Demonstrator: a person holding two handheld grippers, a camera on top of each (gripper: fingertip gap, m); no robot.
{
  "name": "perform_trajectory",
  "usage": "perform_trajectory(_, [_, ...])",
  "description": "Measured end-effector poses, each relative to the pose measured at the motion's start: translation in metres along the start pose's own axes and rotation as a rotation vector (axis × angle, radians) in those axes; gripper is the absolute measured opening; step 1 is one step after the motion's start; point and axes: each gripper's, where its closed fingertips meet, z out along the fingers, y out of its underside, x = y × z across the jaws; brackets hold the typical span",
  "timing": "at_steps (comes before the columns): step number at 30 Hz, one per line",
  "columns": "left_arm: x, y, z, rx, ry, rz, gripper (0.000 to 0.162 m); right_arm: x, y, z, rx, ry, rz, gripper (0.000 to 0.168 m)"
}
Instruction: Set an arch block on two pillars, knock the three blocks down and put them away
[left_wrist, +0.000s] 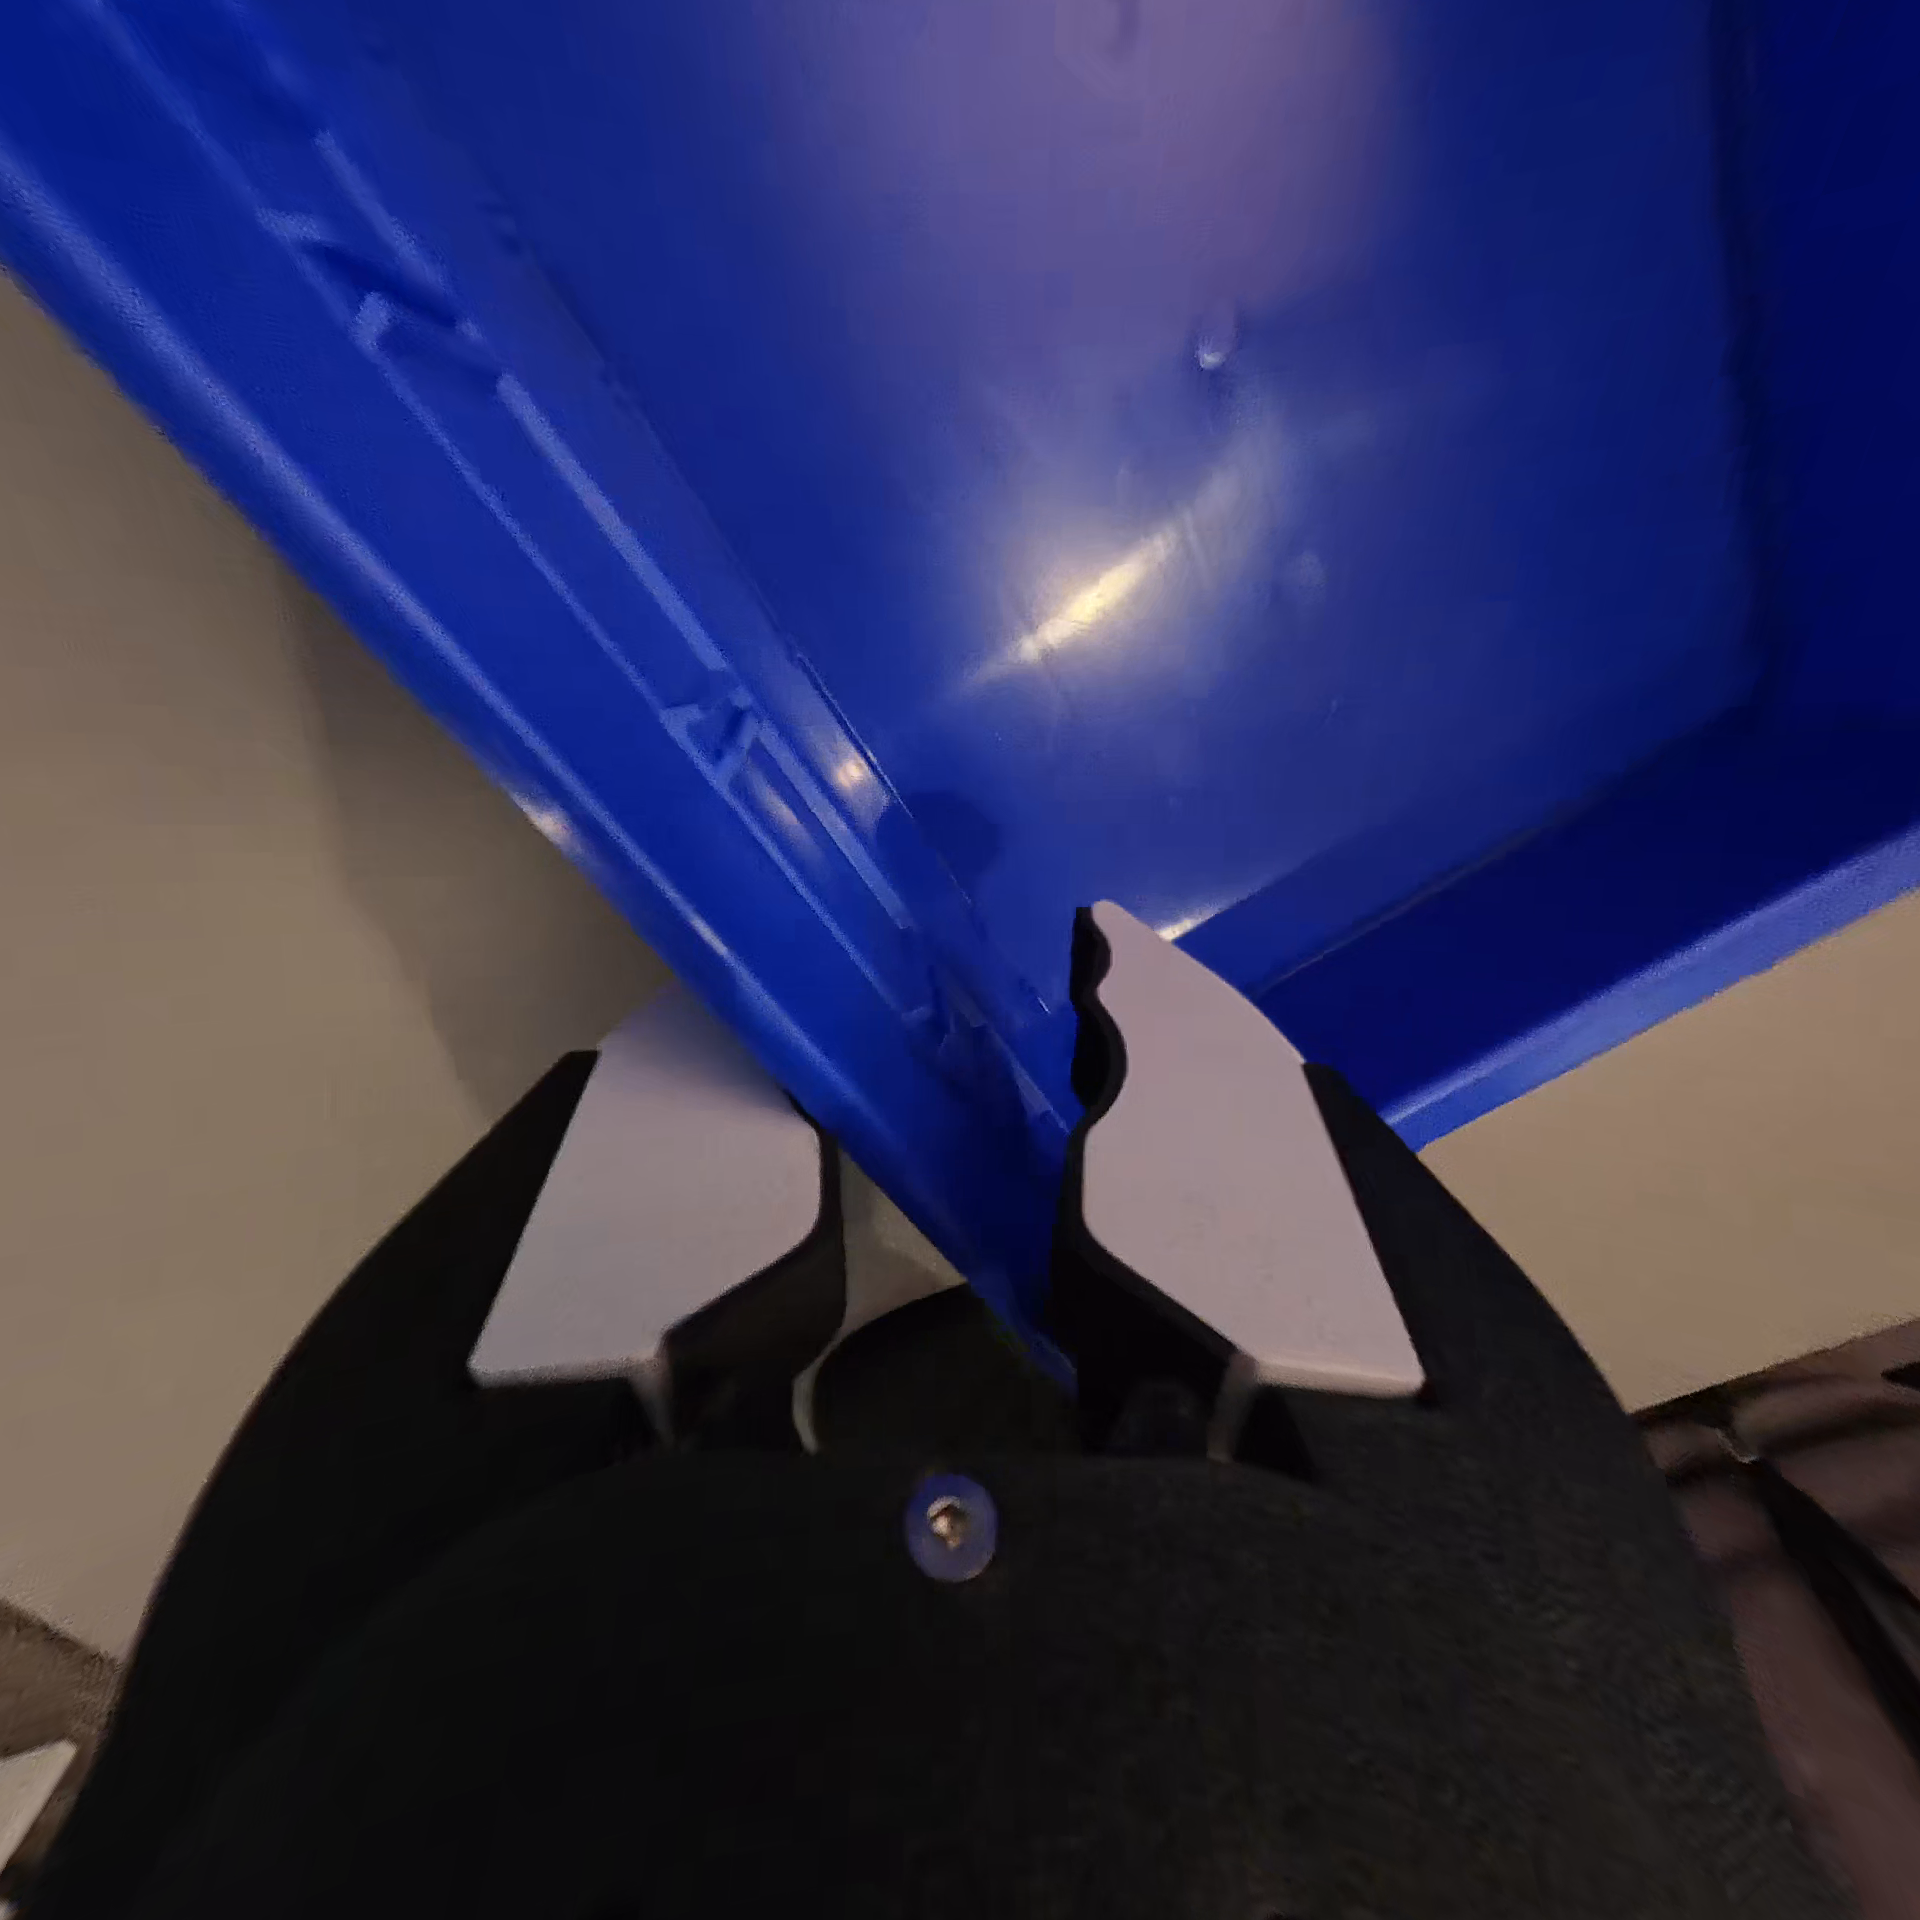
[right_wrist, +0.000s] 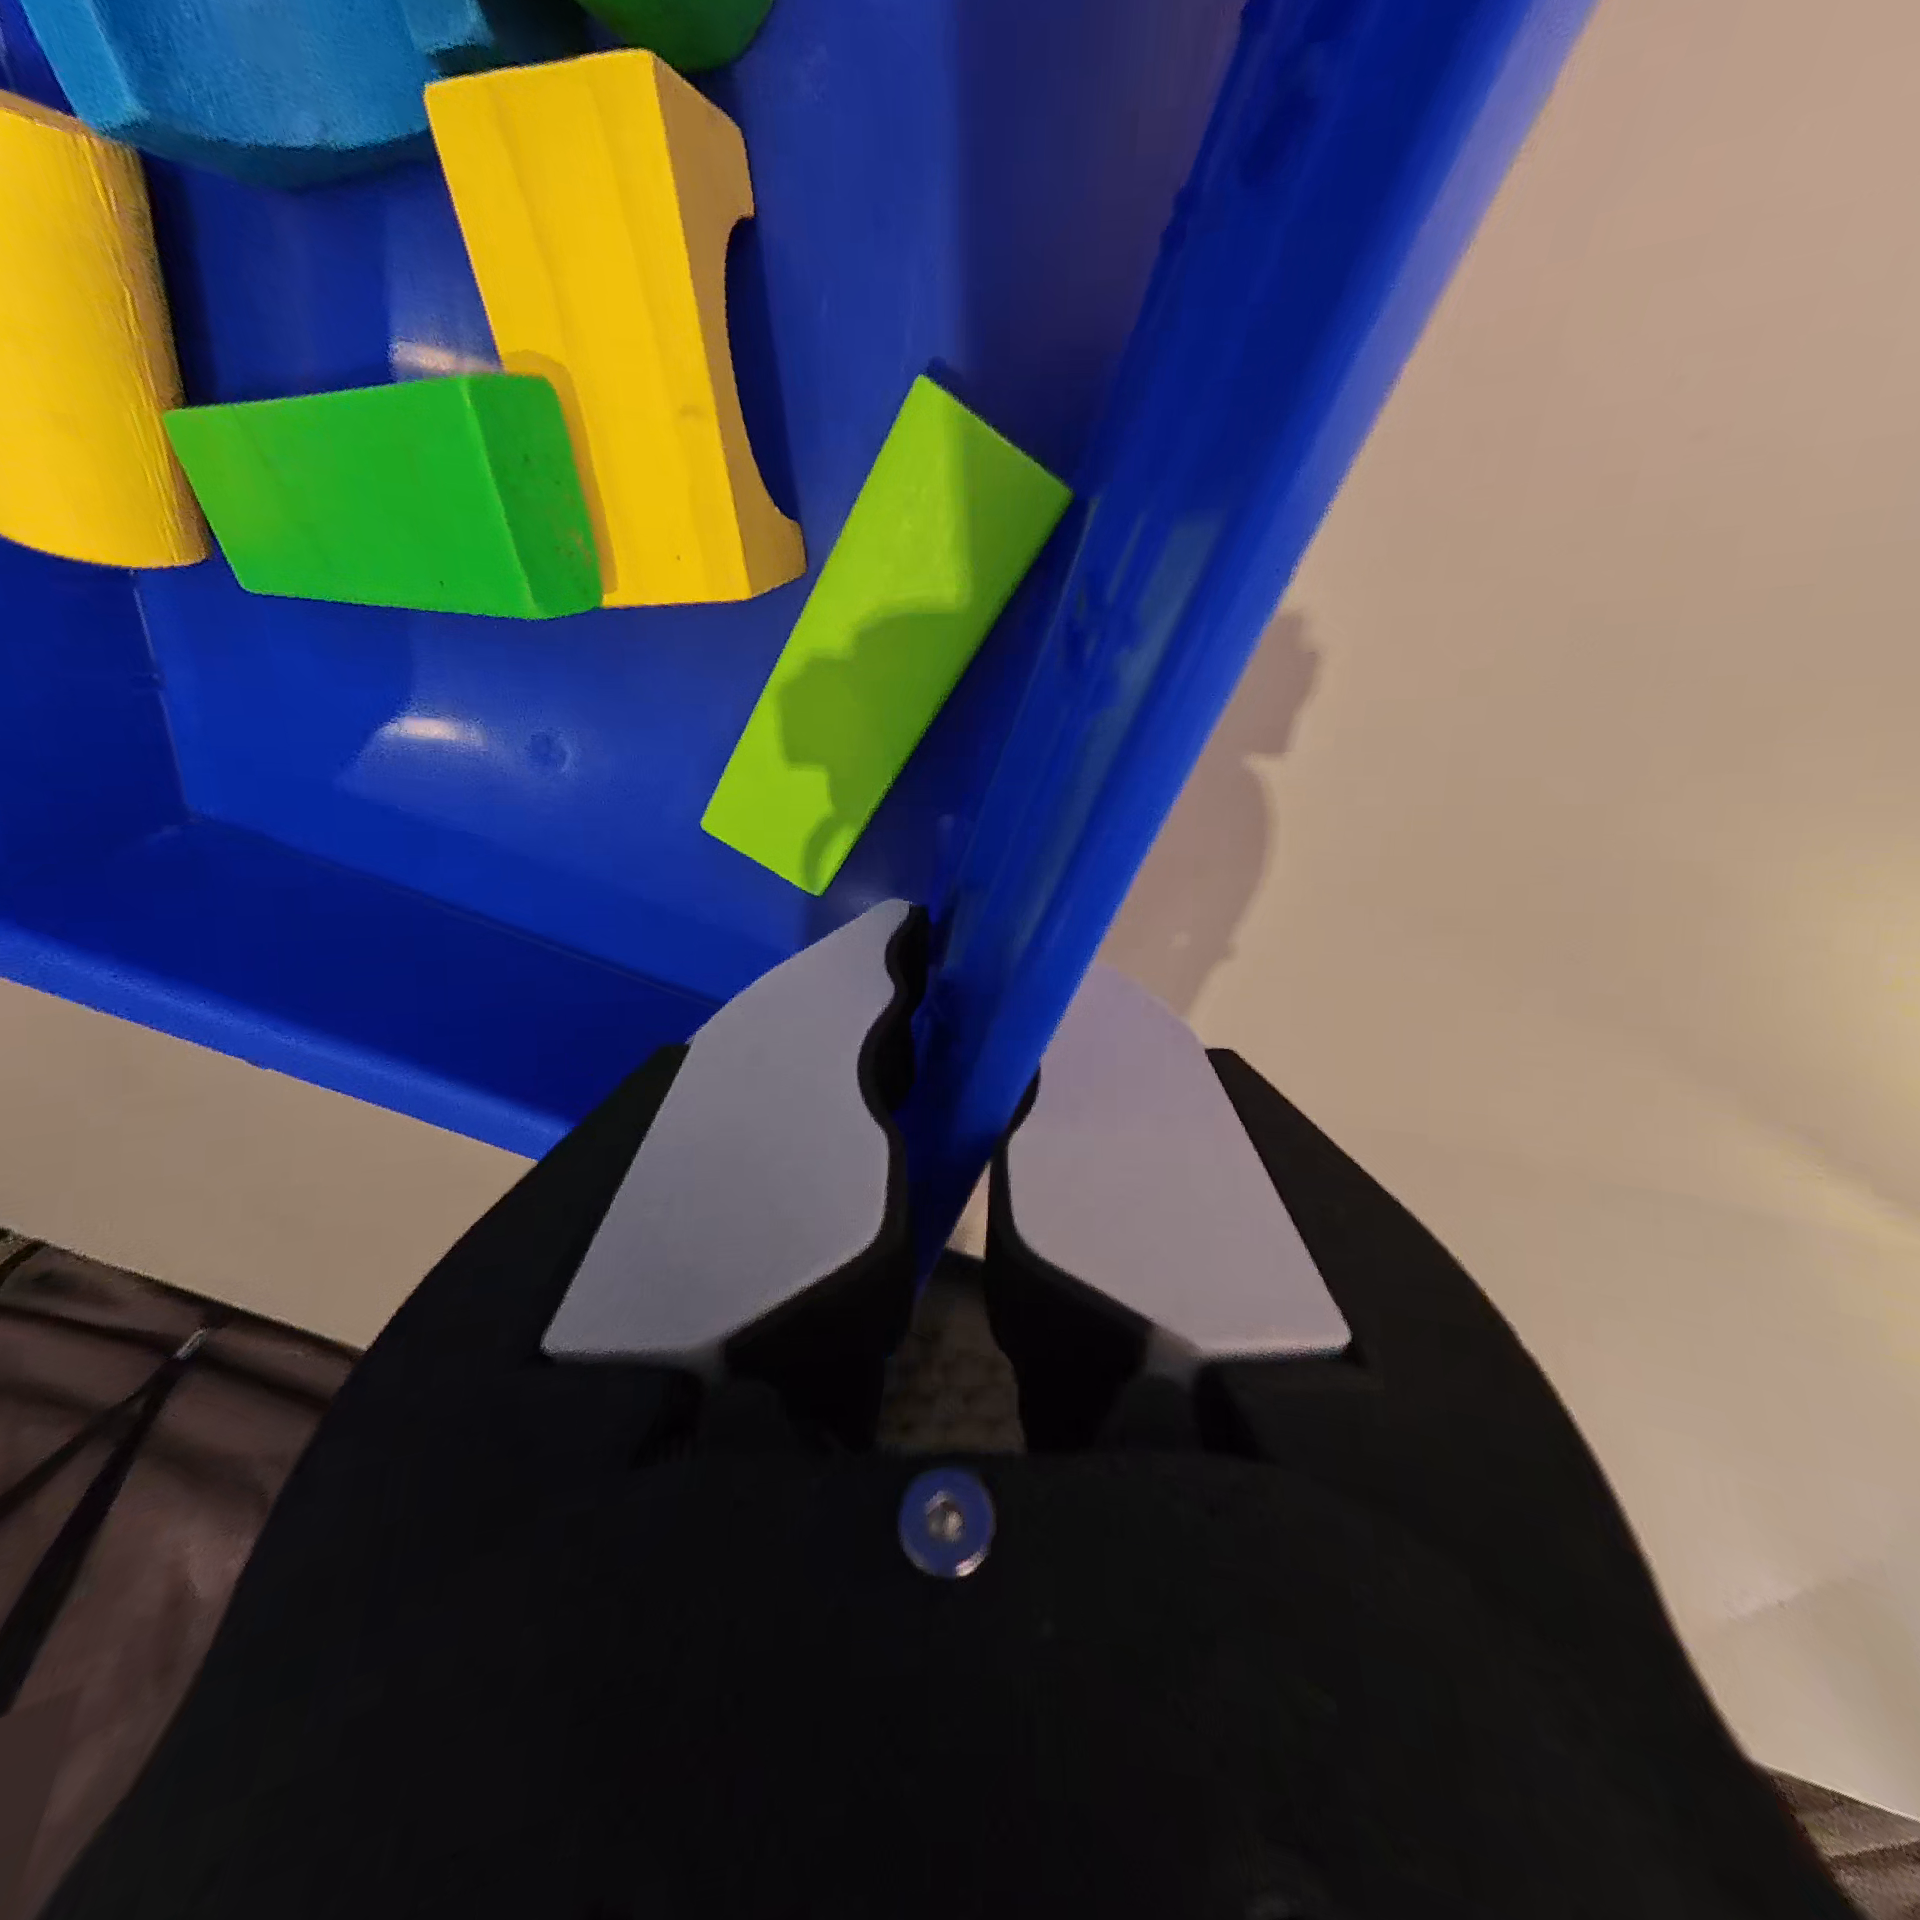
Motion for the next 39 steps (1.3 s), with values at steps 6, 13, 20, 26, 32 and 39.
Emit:
perform_trajectory(6, [0.029,-0.013,0.007,-0.006,-0.057,0.085,0.050,-0.016,-0.009,-0.001,0.028,-0.013,-0.040,0.011])
perform_trajectory(13, [0.074,-0.015,0.013,-0.026,-0.008,0.225,0.052,-0.011,-0.032,-0.007,0.142,-0.028,-0.028,0.013])
perform_trajectory(20, [0.086,-0.015,0.003,0.000,0.101,0.265,0.056,-0.004,-0.035,0.005,0.109,0.007,0.025,0.009])
perform_trajectory(26, [0.064,-0.030,-0.064,0.314,0.203,0.230,0.053,0.004,-0.036,0.004,0.065,-0.028,0.034,0.008])
perform_trajectory(32, [0.010,-0.011,-0.136,0.606,0.242,0.108,0.050,0.031,-0.014,-0.003,0.020,-0.085,0.067,0.008])
perform_trajectory(39, [-0.028,0.008,-0.171,0.772,0.263,0.024,0.050,0.039,0.019,-0.046,-0.008,-0.008,0.097,0.007])
